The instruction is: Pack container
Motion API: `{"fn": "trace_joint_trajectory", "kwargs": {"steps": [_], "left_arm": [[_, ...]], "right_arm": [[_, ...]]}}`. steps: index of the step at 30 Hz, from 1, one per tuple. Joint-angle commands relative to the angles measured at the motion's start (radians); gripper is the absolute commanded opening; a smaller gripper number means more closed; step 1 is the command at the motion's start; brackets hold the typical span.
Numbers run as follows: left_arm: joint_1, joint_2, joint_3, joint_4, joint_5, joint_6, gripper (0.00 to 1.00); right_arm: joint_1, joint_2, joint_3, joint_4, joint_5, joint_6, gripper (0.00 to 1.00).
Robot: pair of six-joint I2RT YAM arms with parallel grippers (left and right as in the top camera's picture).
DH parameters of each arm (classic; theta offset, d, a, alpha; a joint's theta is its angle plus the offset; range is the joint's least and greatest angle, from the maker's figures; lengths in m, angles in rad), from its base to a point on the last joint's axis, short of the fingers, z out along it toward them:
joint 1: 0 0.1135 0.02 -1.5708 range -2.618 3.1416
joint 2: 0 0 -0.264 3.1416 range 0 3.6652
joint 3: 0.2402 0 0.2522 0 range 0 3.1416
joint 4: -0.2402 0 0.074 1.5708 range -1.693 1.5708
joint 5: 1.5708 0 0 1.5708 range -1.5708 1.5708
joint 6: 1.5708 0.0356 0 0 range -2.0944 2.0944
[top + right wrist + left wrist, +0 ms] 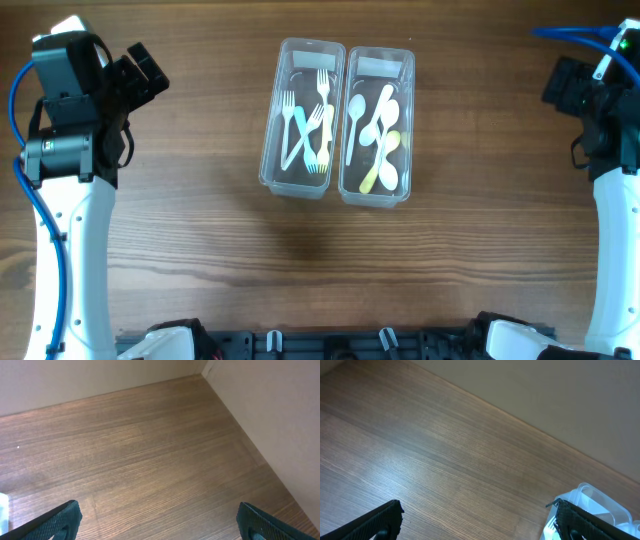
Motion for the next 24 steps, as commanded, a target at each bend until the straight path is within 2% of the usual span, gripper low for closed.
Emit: {"fn": "trace_joint_trajectory", "kwargs": {"steps": [1, 6, 9, 18, 24], "left_arm": [[0.003, 0.000, 0.006, -0.001, -0.013, -0.017, 1.00], [0.003, 0.000, 0.006, -0.001, -0.013, -0.017, 1.00], [0.003, 0.000, 0.006, -0.001, -0.013, -0.017, 1.00], [0.003, 0.000, 0.006, -0.001, -0.013, -0.017, 1.00], [0.003, 0.000, 0.006, -0.001, -0.013, -0.017, 1.00]], "right_arm": [[-0.002, -0.013, 0.012, 0.002, -0.009, 0.008, 1.00], [-0.002, -0.017, 0.012, 0.002, -0.009, 0.008, 1.00], [0.002, -0.091, 0.012, 0.002, -0.009, 0.008, 1.00], [0.206, -0.671, 0.012, 0.001, -0.009, 0.008, 1.00], [0.208, -0.942, 0.012, -0.002, -0.009, 0.008, 1.00]]}}
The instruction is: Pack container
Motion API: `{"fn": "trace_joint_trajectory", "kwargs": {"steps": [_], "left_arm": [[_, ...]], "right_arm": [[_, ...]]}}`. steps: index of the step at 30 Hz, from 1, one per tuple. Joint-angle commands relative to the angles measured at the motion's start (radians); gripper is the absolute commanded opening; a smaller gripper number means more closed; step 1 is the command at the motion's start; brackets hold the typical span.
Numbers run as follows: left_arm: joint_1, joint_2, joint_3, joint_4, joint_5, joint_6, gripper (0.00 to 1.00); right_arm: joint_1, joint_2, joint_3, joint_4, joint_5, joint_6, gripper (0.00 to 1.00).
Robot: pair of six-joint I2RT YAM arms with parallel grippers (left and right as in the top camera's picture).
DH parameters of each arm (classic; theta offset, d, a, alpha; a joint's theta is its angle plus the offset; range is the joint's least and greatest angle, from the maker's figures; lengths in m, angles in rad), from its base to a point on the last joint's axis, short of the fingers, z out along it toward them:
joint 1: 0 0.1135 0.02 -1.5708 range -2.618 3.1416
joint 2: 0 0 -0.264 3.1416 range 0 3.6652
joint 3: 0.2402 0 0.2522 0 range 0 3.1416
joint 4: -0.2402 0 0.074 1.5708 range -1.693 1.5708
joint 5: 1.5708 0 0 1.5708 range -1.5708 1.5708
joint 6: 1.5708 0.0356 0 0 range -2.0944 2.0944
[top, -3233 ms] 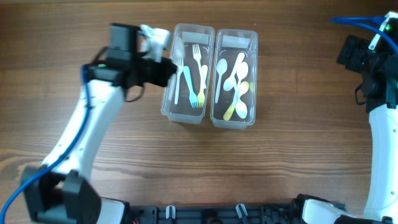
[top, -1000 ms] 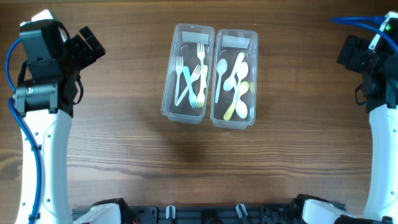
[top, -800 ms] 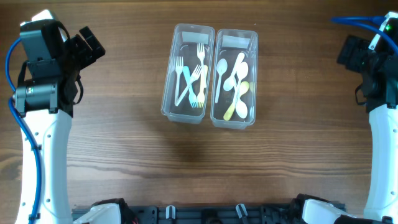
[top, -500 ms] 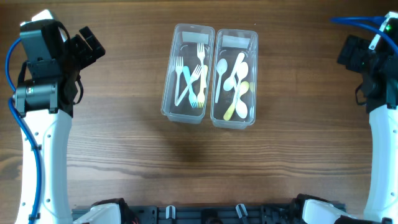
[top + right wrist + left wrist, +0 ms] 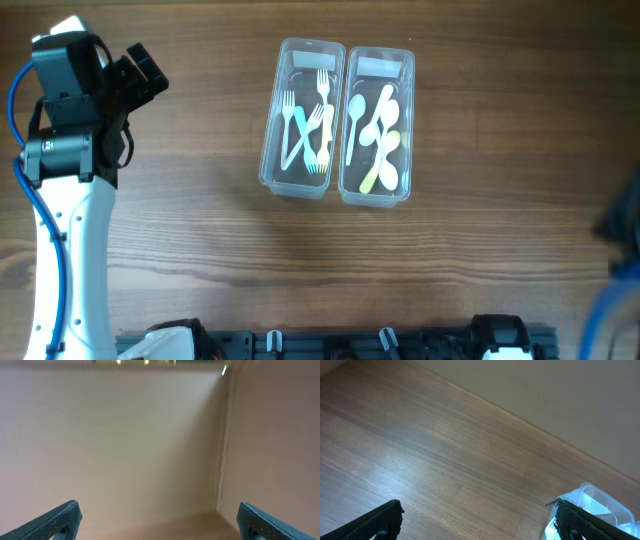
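Two clear plastic containers stand side by side at the table's far middle. The left container (image 5: 303, 118) holds several forks, white, blue and yellow. The right container (image 5: 376, 125) holds several spoons, white and pale yellow. My left gripper (image 5: 143, 70) is open and empty at the far left, well apart from both. In the left wrist view the left gripper (image 5: 477, 527) has its fingers wide apart over bare wood, with a corner of the fork container (image 5: 592, 505) at the lower right. My right gripper (image 5: 160, 527) is open and empty, facing a beige wall.
The wooden table (image 5: 200, 230) runs to a beige back wall (image 5: 560, 395). The right arm (image 5: 622, 215) shows only as a dark blur at the right edge of the overhead view. The arm bases sit along the front edge (image 5: 330, 345).
The right arm has left the far right corner and is now a blur at the lower right edge. Its camera now faces the wall instead of the table. The left arm has hardly moved.
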Motion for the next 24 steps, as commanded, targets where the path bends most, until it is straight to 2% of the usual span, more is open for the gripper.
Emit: {"fn": "trace_joint_trajectory", "kwargs": {"steps": [1, 8, 14, 17, 20, 24], "left_arm": [[0.003, 0.000, 0.006, 0.003, -0.006, -0.016, 1.00], [0.003, 0.000, 0.006, 0.003, -0.006, -0.016, 1.00], [0.003, 0.000, 0.006, 0.003, -0.006, -0.016, 1.00], [0.003, 0.000, 0.006, 0.003, -0.006, -0.016, 1.00], [0.003, 0.000, 0.006, 0.003, -0.006, -0.016, 1.00], [0.003, 0.000, 0.006, 0.003, -0.006, -0.016, 1.00]], "right_arm": [[0.007, -0.131, 0.001, -0.002, -0.002, 0.008, 1.00], [0.007, -0.285, -0.002, -0.054, 0.016, 0.006, 1.00], [0.009, -0.301, -0.056, 0.014, 0.013, 0.115, 1.00], [0.009, -0.312, -0.158, 0.137, -0.014, 0.117, 1.00], [0.009, -0.349, -0.367, 0.306, -0.116, 0.119, 1.00], [0.009, -0.433, -0.623, 0.390, -0.227, 0.122, 1.00]]}}
